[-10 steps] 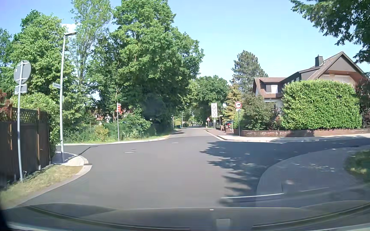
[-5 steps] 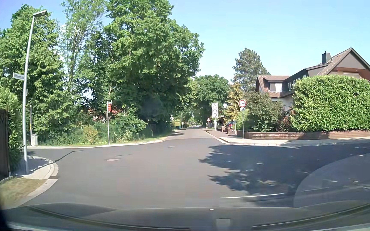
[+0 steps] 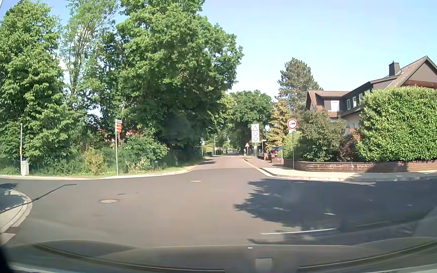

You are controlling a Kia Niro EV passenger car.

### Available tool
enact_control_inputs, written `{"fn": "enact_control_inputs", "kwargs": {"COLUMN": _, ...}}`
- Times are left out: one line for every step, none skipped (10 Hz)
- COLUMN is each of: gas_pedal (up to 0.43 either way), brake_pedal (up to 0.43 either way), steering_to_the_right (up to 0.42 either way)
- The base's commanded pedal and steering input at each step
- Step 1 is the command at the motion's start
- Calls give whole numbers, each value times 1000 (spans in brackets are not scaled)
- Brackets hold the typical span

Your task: Follow the waypoints while adhering to traffic rules and regulations

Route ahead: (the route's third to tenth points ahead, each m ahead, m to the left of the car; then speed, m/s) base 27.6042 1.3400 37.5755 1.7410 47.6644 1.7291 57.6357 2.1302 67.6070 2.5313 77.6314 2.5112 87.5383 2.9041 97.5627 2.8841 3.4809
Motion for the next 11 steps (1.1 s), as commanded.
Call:
{"fn": "enact_control_inputs", "kwargs": {"gas_pedal": 0, "brake_pedal": 165, "steering_to_the_right": -1}}
{"fn": "enact_control_inputs", "kwargs": {"gas_pedal": 0, "brake_pedal": 146, "steering_to_the_right": -1}}
{"fn": "enact_control_inputs", "kwargs": {"gas_pedal": 0, "brake_pedal": 140, "steering_to_the_right": -1}}
{"fn": "enact_control_inputs", "kwargs": {"gas_pedal": 0, "brake_pedal": 128, "steering_to_the_right": -1}}
{"fn": "enact_control_inputs", "kwargs": {"gas_pedal": 0, "brake_pedal": 104, "steering_to_the_right": -1}}
{"fn": "enact_control_inputs", "kwargs": {"gas_pedal": 0, "brake_pedal": 43, "steering_to_the_right": -1}}
{"fn": "enact_control_inputs", "kwargs": {"gas_pedal": 0, "brake_pedal": 6, "steering_to_the_right": -1}}
{"fn": "enact_control_inputs", "kwargs": {"gas_pedal": 0, "brake_pedal": 6, "steering_to_the_right": -2}}
{"fn": "enact_control_inputs", "kwargs": {"gas_pedal": 0, "brake_pedal": 6, "steering_to_the_right": -2}}
{"fn": "enact_control_inputs", "kwargs": {"gas_pedal": 0, "brake_pedal": 6, "steering_to_the_right": -3}}
{"fn": "enact_control_inputs", "kwargs": {"gas_pedal": 0, "brake_pedal": 6, "steering_to_the_right": -3}}
